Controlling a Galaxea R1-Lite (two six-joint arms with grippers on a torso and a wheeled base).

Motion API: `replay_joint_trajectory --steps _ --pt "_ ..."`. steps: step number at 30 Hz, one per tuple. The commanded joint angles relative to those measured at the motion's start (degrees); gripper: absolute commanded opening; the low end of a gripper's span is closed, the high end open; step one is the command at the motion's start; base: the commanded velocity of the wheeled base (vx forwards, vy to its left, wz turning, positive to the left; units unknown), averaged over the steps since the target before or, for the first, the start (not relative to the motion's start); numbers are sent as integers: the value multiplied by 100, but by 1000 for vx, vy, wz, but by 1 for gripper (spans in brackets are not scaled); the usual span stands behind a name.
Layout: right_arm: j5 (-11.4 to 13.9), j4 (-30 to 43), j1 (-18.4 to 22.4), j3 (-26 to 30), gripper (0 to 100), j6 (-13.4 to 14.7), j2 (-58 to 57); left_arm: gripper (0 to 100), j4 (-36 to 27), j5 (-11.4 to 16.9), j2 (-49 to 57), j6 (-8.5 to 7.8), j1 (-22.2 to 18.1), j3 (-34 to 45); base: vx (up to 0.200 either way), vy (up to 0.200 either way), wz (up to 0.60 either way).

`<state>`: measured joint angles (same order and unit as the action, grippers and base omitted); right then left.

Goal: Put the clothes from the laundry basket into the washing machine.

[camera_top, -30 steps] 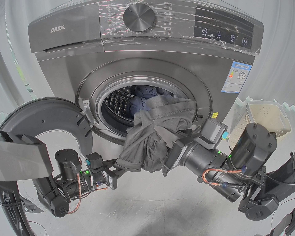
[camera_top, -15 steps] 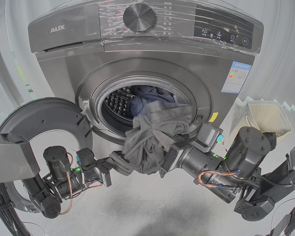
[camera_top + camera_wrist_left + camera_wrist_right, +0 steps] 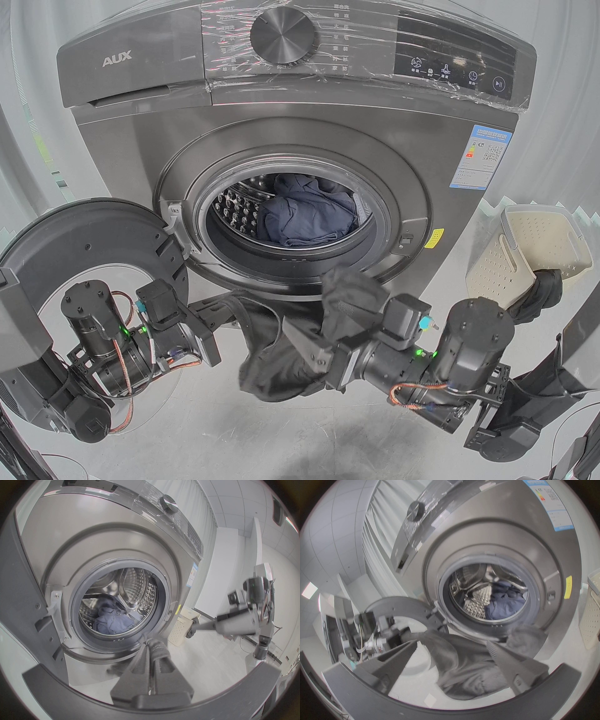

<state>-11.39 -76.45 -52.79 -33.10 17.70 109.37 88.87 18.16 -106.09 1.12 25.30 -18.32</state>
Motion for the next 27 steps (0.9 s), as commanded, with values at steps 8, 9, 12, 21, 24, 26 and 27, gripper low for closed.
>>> replay_joint_trajectory --steps 8,9,12,21,24,26,27 --pt "49 7 -83 532 100 -153 313 0 8 -270 274 178 63 -427 0 0 0" --pt "49 -2 -83 532 100 -153 339 0 8 -296 274 195 81 -435 0 0 0" --pt "49 -2 -83 559 100 -162 365 0 8 -313 282 204 116 -470 0 0 0" --pt "58 7 -39 576 100 -232 418 0 16 -322 361 222 116 -567 0 0 0" --pt "66 -19 -30 576 100 -232 497 0 16 -322 388 231 107 -602 0 0 0" --pt "66 -19 -30 576 100 -232 550 0 16 -322 388 231 90 -637 0 0 0" --pt "66 -28 -30 576 100 -232 567 0 8 -322 388 239 81 -646 0 0 0"
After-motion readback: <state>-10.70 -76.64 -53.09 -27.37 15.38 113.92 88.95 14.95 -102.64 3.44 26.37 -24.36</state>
